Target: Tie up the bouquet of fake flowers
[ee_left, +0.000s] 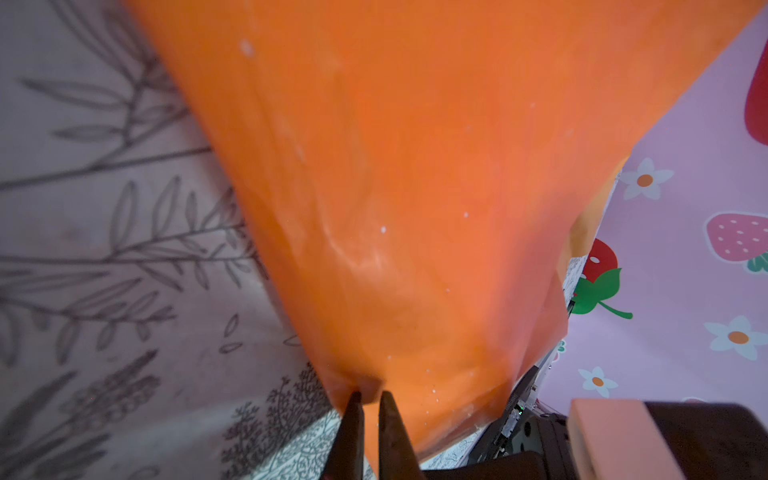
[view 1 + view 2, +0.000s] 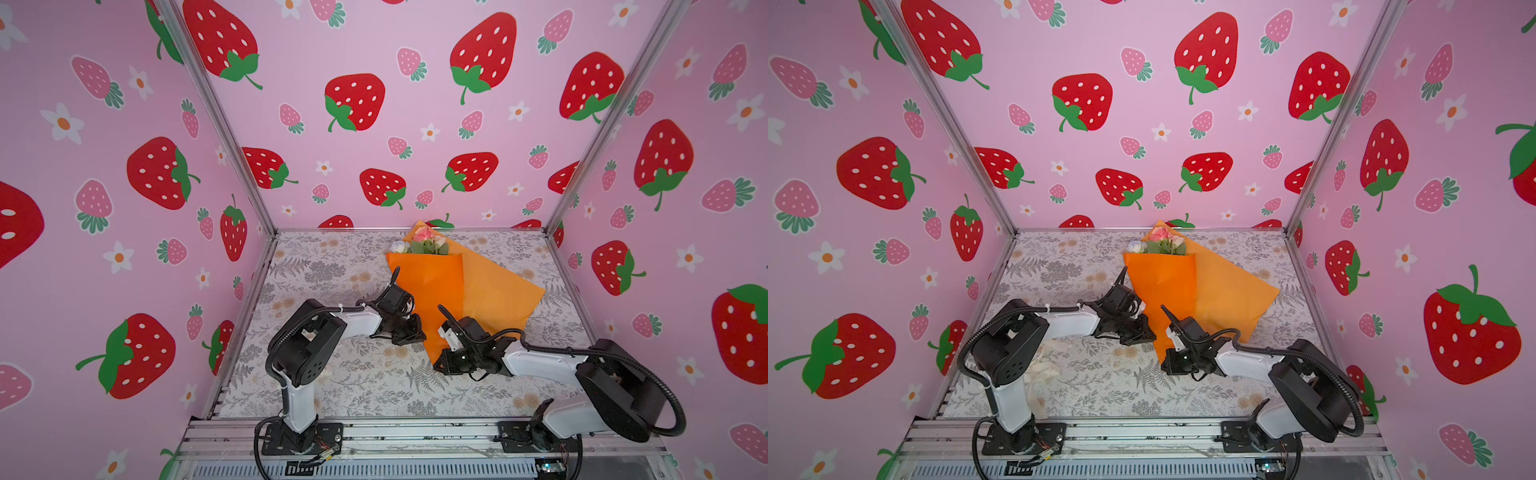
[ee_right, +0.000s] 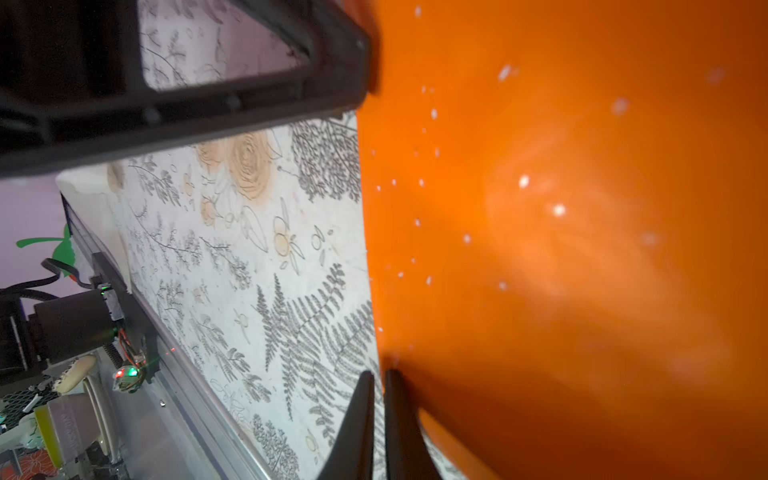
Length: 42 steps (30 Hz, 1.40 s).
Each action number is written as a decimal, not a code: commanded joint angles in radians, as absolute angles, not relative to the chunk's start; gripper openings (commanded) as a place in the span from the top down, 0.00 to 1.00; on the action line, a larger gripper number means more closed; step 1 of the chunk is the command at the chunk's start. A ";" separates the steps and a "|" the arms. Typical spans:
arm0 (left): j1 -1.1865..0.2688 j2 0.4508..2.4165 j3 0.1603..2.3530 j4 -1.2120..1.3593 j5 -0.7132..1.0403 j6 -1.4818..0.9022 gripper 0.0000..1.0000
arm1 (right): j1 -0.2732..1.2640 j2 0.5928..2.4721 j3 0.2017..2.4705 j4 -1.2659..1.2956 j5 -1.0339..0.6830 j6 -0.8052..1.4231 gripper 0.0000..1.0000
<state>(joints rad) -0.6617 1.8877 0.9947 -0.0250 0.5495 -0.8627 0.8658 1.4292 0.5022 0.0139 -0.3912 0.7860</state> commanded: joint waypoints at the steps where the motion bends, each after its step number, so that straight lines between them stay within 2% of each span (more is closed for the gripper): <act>1: -0.668 1.904 1.017 -0.025 0.548 -0.869 0.88 | 0.870 1.417 0.460 -0.012 -0.367 0.801 0.88; 6: -0.669 1.893 1.026 -0.026 0.551 -0.867 0.88 | 0.870 1.340 0.487 -0.023 -0.383 0.818 0.88; 11: -0.686 1.841 1.054 -0.034 0.563 -0.835 0.84 | 0.804 1.145 0.519 -0.145 -0.258 0.827 0.86; 15: -0.735 1.843 1.130 -0.095 0.578 -0.778 0.81 | 0.622 0.981 0.488 -0.291 -0.170 0.817 0.81; 19: -0.809 1.897 1.205 -0.138 0.603 -0.732 0.81 | 0.379 0.882 0.437 -0.383 -0.217 0.742 0.75; 22: -0.858 1.955 1.248 -0.145 0.628 -0.736 0.82 | 0.248 0.889 0.426 -0.413 -0.247 0.692 0.71; 28: -0.920 2.031 1.278 -0.131 0.655 -0.770 0.83 | 0.085 0.983 0.456 -0.399 -0.245 0.672 0.63; 34: -0.940 2.071 1.279 -0.109 0.673 -0.778 0.84 | -0.116 1.054 0.445 -0.295 -0.361 0.623 0.61; 42: -0.939 2.094 1.307 -0.095 0.702 -0.772 0.82 | -0.197 1.193 0.471 -0.222 -0.400 0.569 0.58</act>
<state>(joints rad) -0.9360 2.0727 1.2598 -0.1051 0.6708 -0.7742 -0.1799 1.1606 0.4450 -0.2687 -0.3691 0.6086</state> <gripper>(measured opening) 0.183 0.416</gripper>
